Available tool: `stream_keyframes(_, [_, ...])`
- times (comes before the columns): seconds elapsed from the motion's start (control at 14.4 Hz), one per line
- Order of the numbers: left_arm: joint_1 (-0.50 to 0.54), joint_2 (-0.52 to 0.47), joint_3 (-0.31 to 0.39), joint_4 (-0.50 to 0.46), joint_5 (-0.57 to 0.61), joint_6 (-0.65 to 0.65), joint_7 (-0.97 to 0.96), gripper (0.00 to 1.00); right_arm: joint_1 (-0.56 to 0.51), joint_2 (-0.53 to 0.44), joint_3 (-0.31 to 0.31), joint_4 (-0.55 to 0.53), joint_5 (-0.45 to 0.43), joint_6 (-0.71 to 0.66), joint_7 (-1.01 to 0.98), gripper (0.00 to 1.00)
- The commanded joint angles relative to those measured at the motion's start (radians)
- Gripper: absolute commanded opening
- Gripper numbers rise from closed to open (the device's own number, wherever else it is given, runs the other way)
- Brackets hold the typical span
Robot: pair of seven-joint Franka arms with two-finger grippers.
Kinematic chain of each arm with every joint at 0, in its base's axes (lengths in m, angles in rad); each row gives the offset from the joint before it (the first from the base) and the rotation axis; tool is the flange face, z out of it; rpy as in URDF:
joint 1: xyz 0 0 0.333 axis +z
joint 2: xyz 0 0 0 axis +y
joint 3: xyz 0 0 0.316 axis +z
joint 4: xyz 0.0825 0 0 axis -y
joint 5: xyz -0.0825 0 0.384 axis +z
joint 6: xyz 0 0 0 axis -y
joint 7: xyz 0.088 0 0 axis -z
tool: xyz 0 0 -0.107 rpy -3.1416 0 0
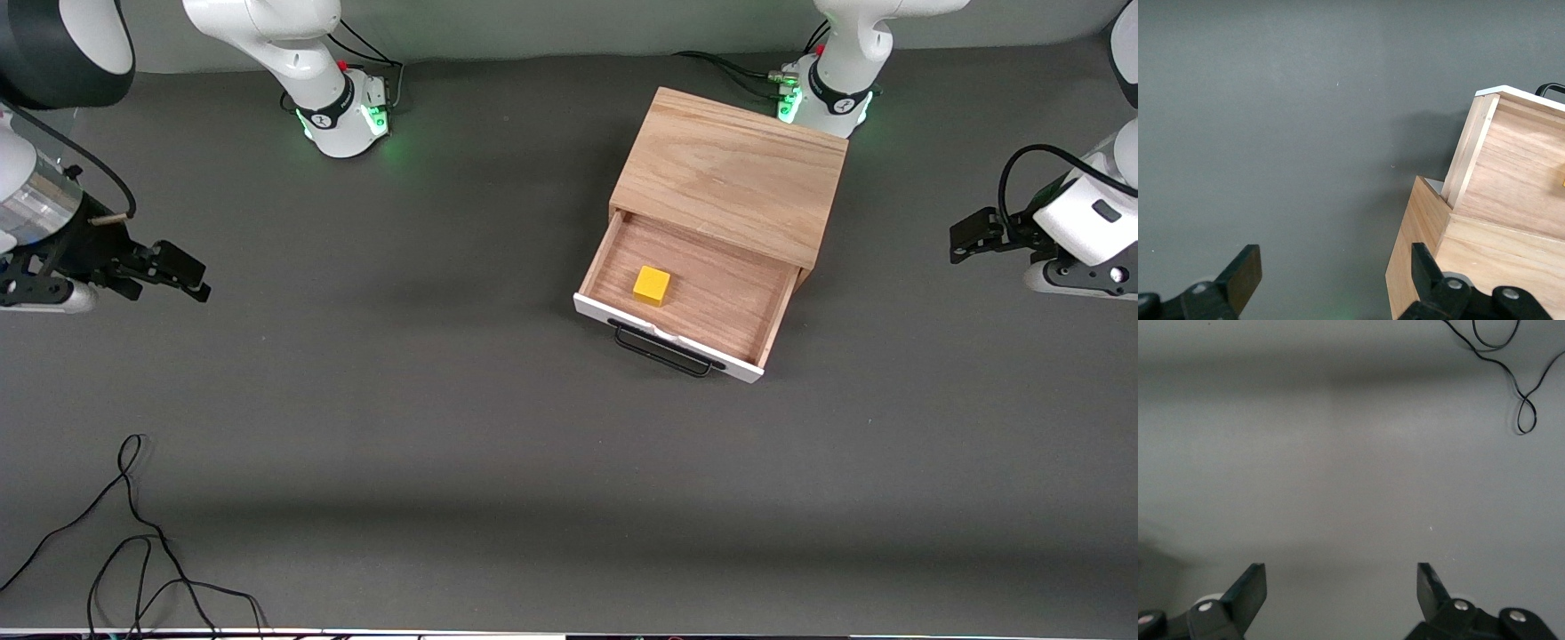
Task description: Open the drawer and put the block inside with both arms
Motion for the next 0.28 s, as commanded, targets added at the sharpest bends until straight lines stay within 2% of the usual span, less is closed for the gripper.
stream_keyframes(0.0, [-0.002,-0.02,0.001,-0.013,-0.005,-0.011,-0.016,1.0,-0.023,-0.014,0.01,-0.015,-0.017,0.002,-0.017,1.0])
stream_keyframes(0.21, [-0.002,-0.019,0.0,-0.013,-0.005,-0.011,-0.017,1.0,-0.026,-0.007,0.01,-0.006,-0.017,-0.005,-0.02,1.0])
